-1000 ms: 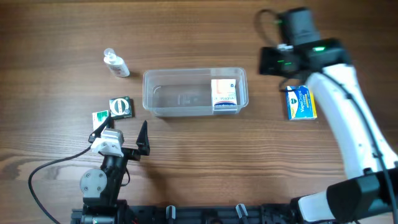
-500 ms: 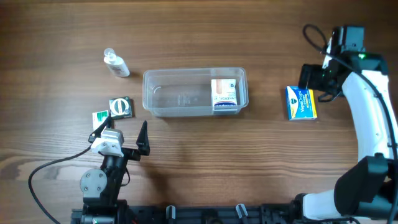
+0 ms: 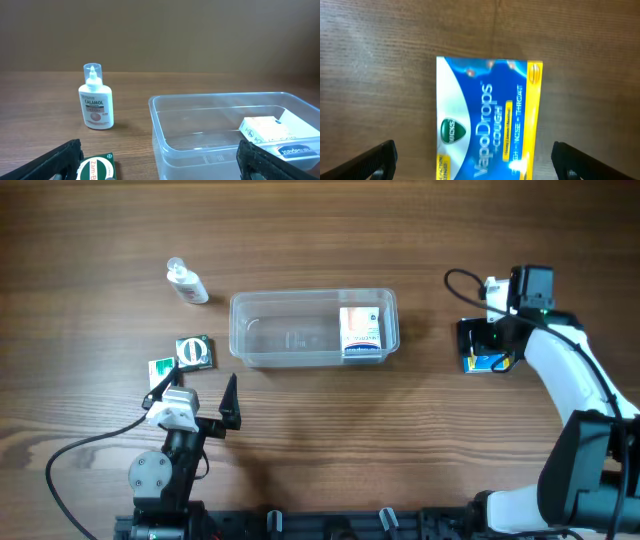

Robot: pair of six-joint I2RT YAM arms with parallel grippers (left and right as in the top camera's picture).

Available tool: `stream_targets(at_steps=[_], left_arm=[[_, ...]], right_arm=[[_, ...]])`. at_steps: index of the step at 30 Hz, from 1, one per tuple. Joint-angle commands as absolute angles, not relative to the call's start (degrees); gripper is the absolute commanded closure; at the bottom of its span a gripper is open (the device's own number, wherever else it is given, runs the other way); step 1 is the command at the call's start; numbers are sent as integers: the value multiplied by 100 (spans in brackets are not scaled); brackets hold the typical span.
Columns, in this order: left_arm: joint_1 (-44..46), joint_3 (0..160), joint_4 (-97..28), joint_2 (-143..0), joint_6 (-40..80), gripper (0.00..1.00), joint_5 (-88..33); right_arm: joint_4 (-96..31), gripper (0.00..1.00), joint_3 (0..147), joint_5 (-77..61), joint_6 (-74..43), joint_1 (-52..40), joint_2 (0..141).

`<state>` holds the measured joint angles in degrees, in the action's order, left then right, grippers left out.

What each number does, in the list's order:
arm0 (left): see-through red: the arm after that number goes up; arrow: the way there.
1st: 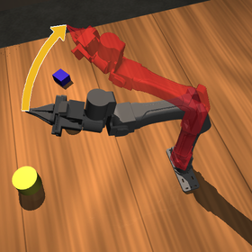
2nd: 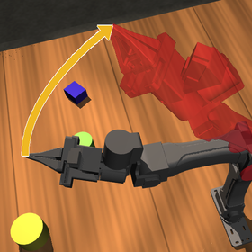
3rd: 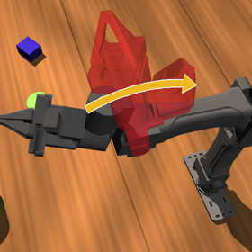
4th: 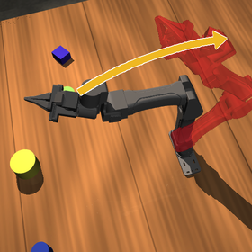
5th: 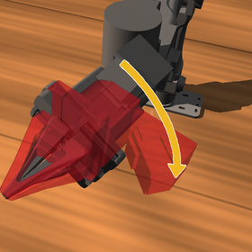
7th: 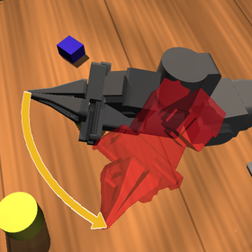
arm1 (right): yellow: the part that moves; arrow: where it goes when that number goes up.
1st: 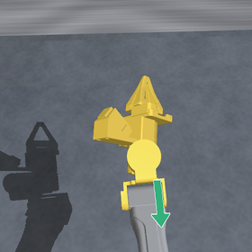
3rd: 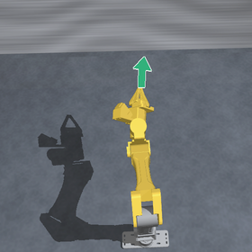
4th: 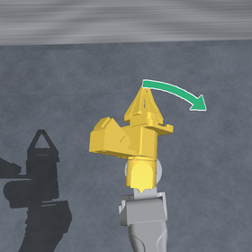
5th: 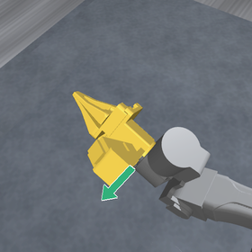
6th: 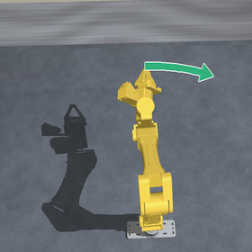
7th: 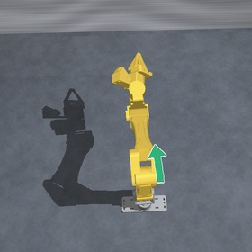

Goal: Pack container
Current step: 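Move right gripper to the blue Vicks VapoDrops box and grasp it, then carry the Vicks box over the container and lower it inside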

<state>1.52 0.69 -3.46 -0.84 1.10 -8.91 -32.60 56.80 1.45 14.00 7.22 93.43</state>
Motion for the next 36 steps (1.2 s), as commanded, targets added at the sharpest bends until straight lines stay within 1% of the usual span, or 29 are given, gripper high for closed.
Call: stream_targets(at_steps=[1,4,11,14,20,21,23,25,26,27,31,34,36], left_arm=[[187,36,-351,-56,27,0,-941],[187,36,-351,-56,27,0,-939],[187,36,-351,-56,27,0,-939],[187,36,-351,-56,27,0,-939],[187,36,-351,-56,27,0,-939],[187,36,-351,-56,27,0,-939],[187,36,-351,-56,27,0,-939],[187,36,-351,-56,27,0,-939],[187,36,-351,-56,27,0,-939],[187,36,-351,-56,27,0,-939],[187,36,-351,-56,27,0,-941],[187,36,-351,-56,27,0,-939],[187,36,-351,-56,27,0,-939]], right_arm=[[-2689,0,5242,10,1955,738,9356],[-2193,0,5022,-5,2102,744,9369],[-1673,0,5013,-12,2097,963,9863],[-1559,0,5013,-189,2097,1059,10156],[-1485,1,5013,-353,1994,1057,10202],[-1483,2,5026,-353,1885,1057,10200],[-1544,9,5078,-353,1726,1057,10200],[-1686,17,5175,-351,1632,1057,10200],[-1747,25,5225,-351,1634,1057,10200],[-1841,27,5297,-351,1629,1057,10197],[-2099,33,5507,-353,1441,1057,10066],[-2388,33,5828,-355,1090,1046,9778],[-2744,34,6143,-370,580,989,9470]])
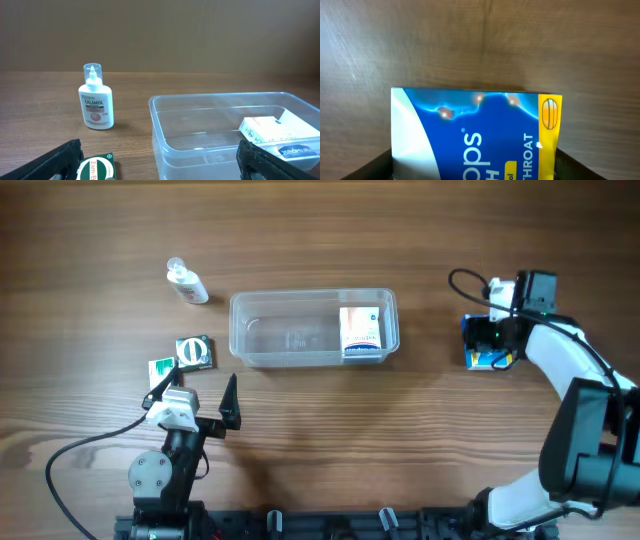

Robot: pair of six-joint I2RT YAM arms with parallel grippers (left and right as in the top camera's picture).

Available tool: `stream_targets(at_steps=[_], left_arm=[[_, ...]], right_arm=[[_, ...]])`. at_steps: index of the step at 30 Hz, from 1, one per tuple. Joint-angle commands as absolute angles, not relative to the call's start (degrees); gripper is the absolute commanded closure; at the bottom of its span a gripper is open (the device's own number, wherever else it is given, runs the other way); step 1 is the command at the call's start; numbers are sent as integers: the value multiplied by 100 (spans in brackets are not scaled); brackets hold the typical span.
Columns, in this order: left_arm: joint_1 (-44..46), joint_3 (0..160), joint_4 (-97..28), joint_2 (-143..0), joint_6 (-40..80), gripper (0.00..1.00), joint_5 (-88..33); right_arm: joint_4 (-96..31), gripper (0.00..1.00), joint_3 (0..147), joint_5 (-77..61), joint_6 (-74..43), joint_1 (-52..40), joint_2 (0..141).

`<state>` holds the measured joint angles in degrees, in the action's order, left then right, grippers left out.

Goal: Pack container
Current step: 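Carry the Vicks box over the container and lower it inside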

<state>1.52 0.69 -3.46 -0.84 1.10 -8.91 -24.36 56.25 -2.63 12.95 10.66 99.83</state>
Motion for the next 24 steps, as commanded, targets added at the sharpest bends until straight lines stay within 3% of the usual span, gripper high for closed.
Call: stream_targets(at_steps=[1,7,10,16,24], left_arm=[[187,36,-351,-56,27,0,-941],[187,36,-351,-56,27,0,-941],[187,36,-351,-56,27,0,-941],[187,36,-351,-56,27,0,-939],[187,36,-351,-56,27,0,-941]], right_arm=[[-2886,34,6250,-416,462,932,9360],[-3747,35,7017,-502,-21,-40,8753],[-4112,35,7699,-198,-768,-1256,8547],[-3662,37,7832,-196,-1994,-2449,8648],[-2939,37,7832,344,-2482,-3511,9260]])
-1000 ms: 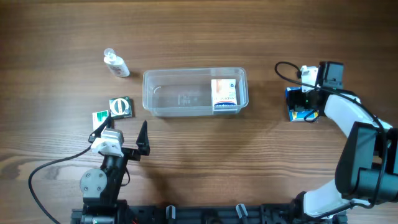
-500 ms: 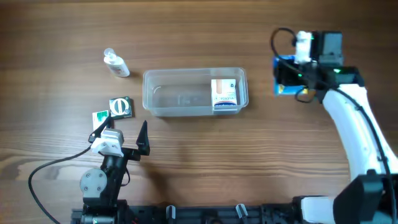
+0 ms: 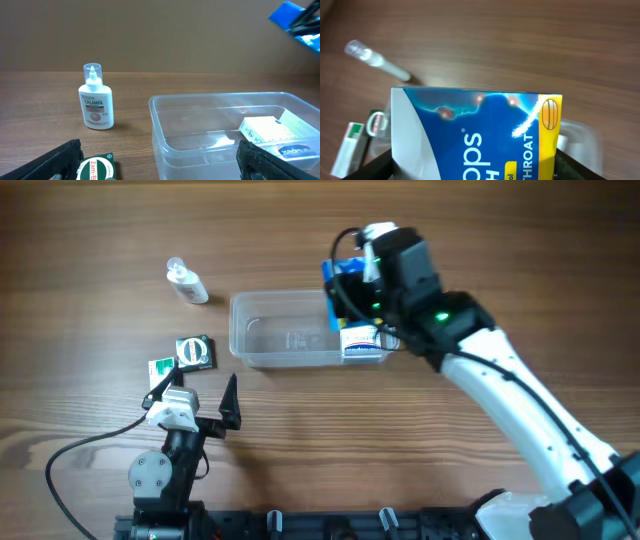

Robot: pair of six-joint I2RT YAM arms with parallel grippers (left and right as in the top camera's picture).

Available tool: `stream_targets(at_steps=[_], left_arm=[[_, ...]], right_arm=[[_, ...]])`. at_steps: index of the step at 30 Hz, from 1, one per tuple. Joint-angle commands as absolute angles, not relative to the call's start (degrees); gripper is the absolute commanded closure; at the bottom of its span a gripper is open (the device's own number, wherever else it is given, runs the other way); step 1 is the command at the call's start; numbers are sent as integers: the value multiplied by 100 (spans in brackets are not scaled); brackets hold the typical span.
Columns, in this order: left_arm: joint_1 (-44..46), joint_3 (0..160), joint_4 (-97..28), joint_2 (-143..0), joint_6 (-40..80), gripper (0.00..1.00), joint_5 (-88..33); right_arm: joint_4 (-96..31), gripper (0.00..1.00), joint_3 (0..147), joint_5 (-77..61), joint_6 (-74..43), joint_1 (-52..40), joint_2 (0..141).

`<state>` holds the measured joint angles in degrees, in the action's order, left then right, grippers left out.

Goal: Pack container
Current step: 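Carry the Vicks box over the container and lower it inside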

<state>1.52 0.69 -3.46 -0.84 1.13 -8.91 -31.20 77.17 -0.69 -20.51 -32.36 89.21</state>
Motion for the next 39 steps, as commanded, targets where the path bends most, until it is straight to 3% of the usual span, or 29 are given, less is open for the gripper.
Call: stream_targets(at_steps=[1,9,39], left_arm=[[187,36,-351,-56,27,0,-939],[187,36,-351,-56,27,0,-939],[187,36,-351,-56,27,0,-939]], right_arm=[[-2840,39,7832,349,-2515,-3594,9349],[-2676,40,7832,1166,-2711,-3999,9929],[-2799,41,7830,1219,-3059,-4003,10932]])
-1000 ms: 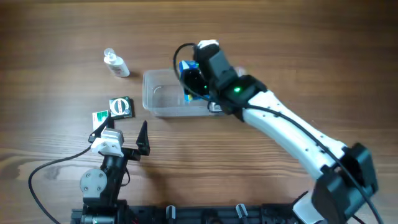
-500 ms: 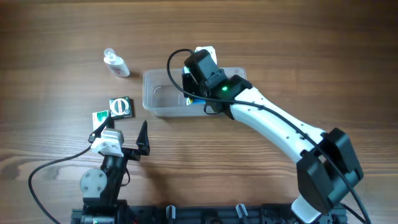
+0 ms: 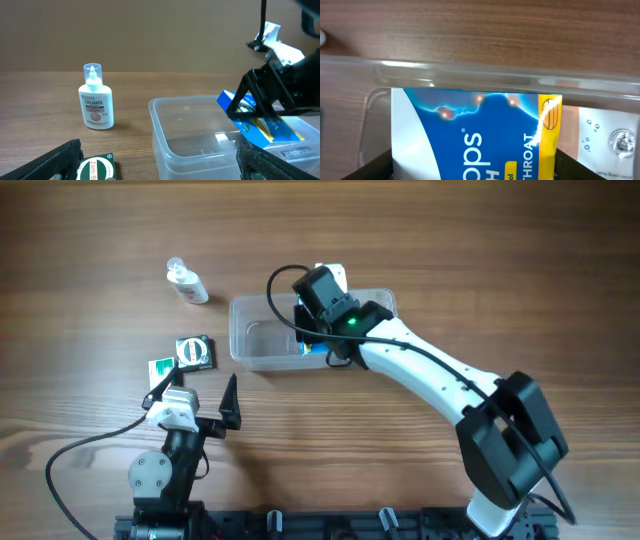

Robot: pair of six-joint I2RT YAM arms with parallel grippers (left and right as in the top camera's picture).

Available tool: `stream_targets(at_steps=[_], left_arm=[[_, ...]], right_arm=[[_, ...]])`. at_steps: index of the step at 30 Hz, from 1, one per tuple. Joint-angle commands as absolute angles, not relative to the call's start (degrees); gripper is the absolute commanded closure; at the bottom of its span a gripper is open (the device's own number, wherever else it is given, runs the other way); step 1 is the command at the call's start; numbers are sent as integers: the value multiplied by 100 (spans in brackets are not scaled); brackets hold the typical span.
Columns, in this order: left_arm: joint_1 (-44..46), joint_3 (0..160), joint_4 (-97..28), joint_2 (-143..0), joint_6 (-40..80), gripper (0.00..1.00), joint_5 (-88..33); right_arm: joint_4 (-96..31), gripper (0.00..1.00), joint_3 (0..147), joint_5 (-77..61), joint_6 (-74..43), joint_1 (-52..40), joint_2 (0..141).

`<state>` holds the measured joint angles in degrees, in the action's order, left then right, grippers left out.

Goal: Pack container
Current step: 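Carry the Vicks box over the container and lower it inside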

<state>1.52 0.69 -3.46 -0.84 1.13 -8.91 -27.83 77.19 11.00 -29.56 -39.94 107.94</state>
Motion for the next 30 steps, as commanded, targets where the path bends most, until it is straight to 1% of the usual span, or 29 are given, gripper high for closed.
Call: stream_targets(at_steps=[1,2,4,5,10,14,20,26,30], left_arm=[[187,36,-351,-56,27,0,-939],[187,36,-351,-56,27,0,-939],[187,36,-351,-56,27,0,-939],[187,36,-351,-56,27,0,-939],[187,36,-351,-56,27,0,-939],[187,36,-351,-56,27,0,-939],[187,36,-351,-56,27,0,-941],[187,36,-351,-56,27,0,-939],[187,36,-351,-56,27,0,-939]], right_arm=[[-2805,40,7830,1219,-3061,-4003,10932],[-2810,40,7830,1221,-3059,-4003,10932],[-2801,34,7830,1221,-3057,-4003,10932],[-2801,30,7830,1221,-3055,-4003,10932],[-2777,18,7832,1201,-2998,-4003,10927],[-2746,18,7832,1201,-2995,-4001,10927],[-2759,15,7832,1201,-2993,-4001,10927],[-2812,15,7832,1201,-2993,-4001,10927],[-2919,20,7832,1201,-2978,-4001,10927]])
